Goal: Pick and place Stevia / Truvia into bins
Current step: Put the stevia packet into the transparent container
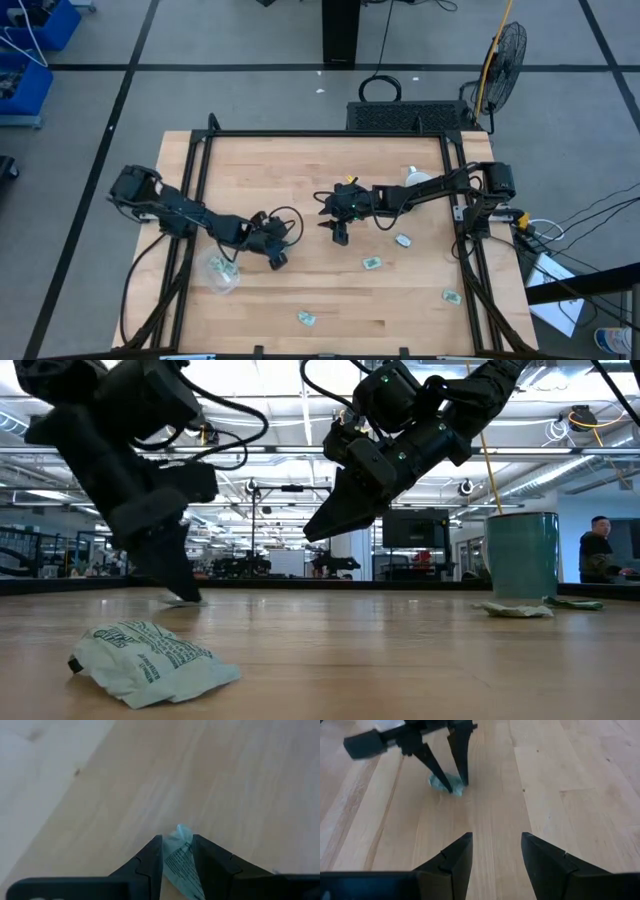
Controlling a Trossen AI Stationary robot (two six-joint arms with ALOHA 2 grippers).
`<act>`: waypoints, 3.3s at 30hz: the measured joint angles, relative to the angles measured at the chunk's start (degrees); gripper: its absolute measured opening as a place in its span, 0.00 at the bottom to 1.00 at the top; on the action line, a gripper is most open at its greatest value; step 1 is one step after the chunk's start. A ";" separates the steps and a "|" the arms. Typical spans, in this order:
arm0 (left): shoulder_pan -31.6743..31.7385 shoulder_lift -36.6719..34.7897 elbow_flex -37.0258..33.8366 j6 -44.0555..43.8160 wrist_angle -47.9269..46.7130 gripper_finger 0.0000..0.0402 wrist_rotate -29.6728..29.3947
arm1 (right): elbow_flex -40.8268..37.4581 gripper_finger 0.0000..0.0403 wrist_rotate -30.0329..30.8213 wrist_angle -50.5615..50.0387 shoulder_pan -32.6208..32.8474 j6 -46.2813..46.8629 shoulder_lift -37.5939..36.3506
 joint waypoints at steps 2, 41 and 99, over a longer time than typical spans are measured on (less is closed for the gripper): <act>0.04 1.63 0.30 1.50 0.95 0.28 0.01 | 0.00 0.40 0.00 -0.04 0.00 0.00 0.00; 4.76 -10.37 0.06 27.92 20.92 0.01 -9.43 | -0.02 0.38 -4.51 25.80 0.74 18.09 8.92; 5.42 -10.44 0.08 23.60 9.40 0.16 -2.93 | 0.02 0.01 -2.94 22.80 0.66 -6.22 8.90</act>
